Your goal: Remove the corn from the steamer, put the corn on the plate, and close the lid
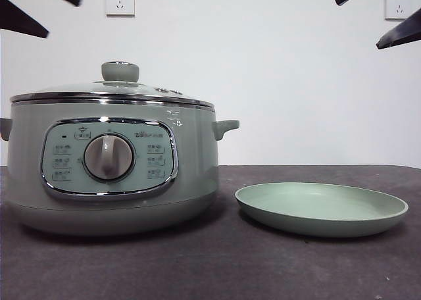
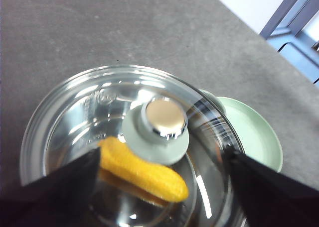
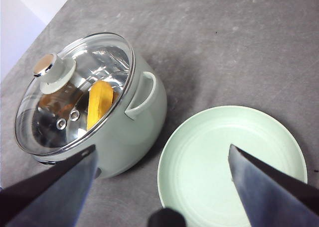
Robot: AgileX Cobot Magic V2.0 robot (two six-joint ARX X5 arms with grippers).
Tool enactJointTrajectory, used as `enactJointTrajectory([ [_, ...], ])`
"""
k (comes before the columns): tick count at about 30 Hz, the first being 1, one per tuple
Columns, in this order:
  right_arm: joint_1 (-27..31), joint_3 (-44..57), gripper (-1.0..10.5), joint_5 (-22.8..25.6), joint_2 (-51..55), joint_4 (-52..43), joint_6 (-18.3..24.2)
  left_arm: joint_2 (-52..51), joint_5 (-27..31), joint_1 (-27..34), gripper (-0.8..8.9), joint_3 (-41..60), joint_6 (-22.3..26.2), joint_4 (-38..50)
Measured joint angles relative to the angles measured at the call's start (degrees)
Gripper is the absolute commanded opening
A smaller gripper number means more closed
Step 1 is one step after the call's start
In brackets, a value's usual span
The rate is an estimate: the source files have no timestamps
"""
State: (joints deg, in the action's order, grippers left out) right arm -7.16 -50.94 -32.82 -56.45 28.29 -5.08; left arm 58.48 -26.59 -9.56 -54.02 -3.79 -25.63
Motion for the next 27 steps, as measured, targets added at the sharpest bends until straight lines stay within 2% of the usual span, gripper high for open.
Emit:
enactJointTrajectory([
  [7, 0.0, 0.0, 4.5, 0.0, 0.0, 0.8, 0.0, 9.6, 11.8, -8.2, 4.65, -8.0, 2.4, -1.7],
  [10, 0.0, 0.0, 4.5, 0.0, 0.0, 0.9, 0.0, 13.2, 15.1, -10.3, 4.65, -10.1, 3.1, -1.7],
  [15, 0.0, 0.0, 4.4, 0.0, 0.0, 0.9, 0.0, 19.0, 17.2, -12.2, 4.64, -11.0, 4.2, -1.6],
  [20, 0.0, 0.0, 4.4, 0.0, 0.0, 0.9, 0.0, 20.4, 18.9, -12.6, 4.58, -11.0, 4.7, -1.6],
  [24, 0.0, 0.0, 4.4, 0.0, 0.0, 0.9, 0.0, 20.7, 18.9, -13.0, 1.03, -11.0, 4.9, -1.8],
  [26, 0.0, 0.0, 4.4, 0.0, 0.0, 0.9, -0.1, 20.7, 18.6, -13.3, -0.16, -11.2, 5.4, -1.7],
  [27, 0.0, 0.0, 4.4, 0.0, 0.0, 0.9, -0.1, 20.7, 18.6, -13.4, -0.09, -11.2, 5.7, -1.7],
])
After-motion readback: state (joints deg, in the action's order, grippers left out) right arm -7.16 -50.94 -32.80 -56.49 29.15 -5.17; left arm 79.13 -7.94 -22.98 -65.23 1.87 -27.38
